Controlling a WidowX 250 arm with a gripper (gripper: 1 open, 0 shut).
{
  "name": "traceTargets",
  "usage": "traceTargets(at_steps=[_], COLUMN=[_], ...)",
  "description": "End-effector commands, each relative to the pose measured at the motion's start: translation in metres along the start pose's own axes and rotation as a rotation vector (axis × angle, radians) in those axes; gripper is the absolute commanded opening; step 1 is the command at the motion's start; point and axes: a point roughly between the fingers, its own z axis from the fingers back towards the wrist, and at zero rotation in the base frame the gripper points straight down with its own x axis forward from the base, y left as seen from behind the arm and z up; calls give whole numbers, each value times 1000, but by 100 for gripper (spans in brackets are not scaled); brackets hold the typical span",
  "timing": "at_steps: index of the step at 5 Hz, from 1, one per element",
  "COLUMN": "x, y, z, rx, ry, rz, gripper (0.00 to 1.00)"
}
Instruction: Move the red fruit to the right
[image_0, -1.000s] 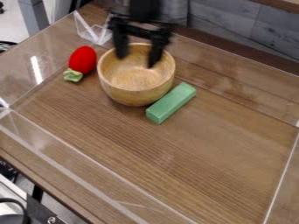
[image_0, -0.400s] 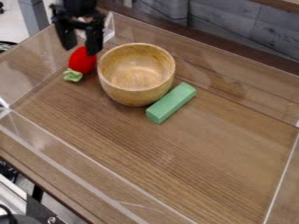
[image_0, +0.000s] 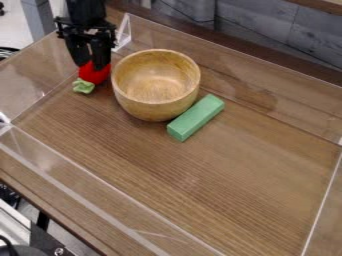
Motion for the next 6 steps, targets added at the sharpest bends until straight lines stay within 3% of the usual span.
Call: traceTargets(at_steps=[1, 2, 4, 5, 6], x=[2, 11, 20, 21, 19], y=[5, 6, 0, -4, -9], z=[28, 42, 50, 52, 38], rx=[20, 18, 2, -11, -26], ry=[-64, -65, -30, -11, 3], rz=[-11, -69, -153, -173, -136], gripper=[100, 100, 100, 100, 100])
